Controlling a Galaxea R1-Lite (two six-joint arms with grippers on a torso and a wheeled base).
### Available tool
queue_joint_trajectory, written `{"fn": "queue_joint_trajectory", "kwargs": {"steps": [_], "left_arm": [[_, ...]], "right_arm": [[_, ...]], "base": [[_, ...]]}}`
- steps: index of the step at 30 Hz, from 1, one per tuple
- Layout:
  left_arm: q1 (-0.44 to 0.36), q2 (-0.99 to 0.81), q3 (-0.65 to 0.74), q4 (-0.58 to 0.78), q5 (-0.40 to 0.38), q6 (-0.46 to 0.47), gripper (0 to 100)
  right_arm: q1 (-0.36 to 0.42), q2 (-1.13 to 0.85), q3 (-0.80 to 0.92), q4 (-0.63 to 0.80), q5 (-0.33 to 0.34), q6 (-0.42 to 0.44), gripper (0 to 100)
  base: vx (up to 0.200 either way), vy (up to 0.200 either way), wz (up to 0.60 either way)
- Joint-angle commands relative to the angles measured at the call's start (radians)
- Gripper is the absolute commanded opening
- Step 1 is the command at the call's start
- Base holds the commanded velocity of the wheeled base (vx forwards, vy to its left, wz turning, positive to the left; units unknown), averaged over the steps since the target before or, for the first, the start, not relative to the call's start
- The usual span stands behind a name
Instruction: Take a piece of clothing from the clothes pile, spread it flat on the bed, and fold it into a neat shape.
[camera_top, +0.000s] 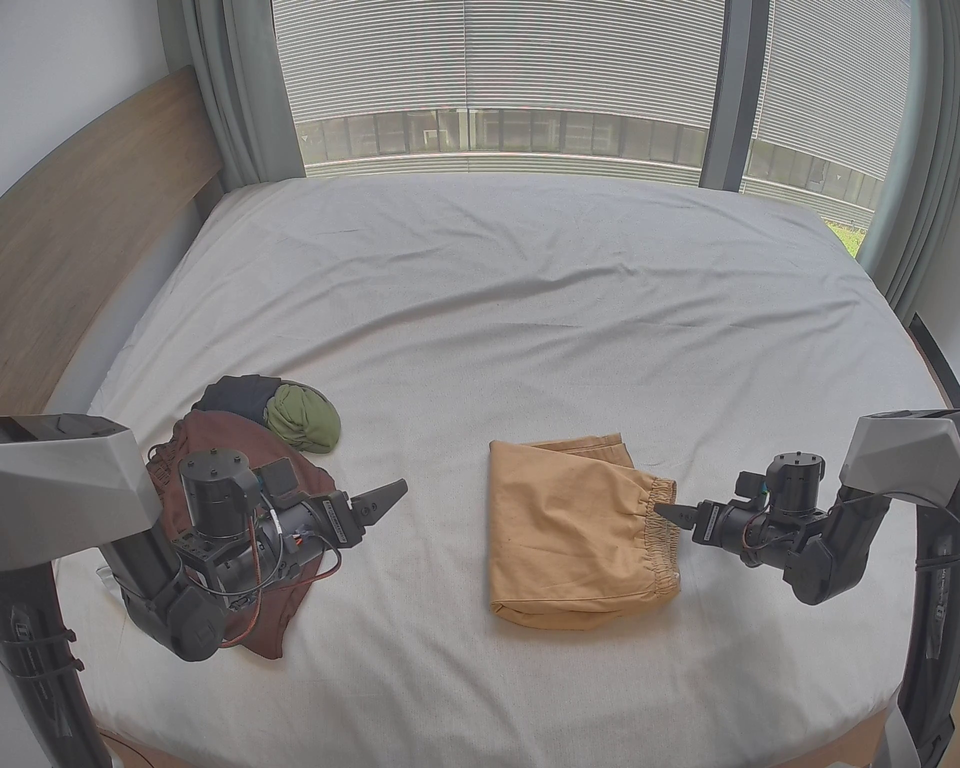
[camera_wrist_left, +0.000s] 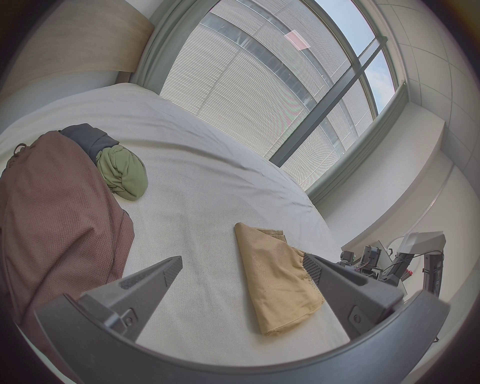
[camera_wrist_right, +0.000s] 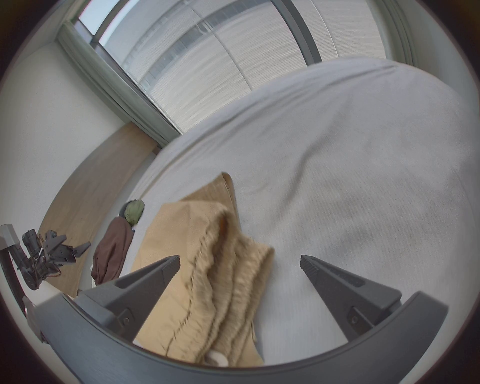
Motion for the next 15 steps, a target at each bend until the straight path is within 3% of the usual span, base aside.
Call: {"fn": "queue_joint_trajectory", "kwargs": {"steps": [1, 15], "left_arm": [[0.000, 0.005, 0.000, 0.000, 0.000, -0.001, 100], [0.000, 0.016, 0.002, -0.019, 0.002, -0.001, 100]], "right_arm": [[-0.011, -0.048, 0.044, 0.067, 0.003, -0.007, 100], [0.038, -0.004, 0.052, 0.133, 0.016, 0.005, 100]], "base": [[0.000, 0.000, 0.00], [0.000, 0.000, 0.00]]}}
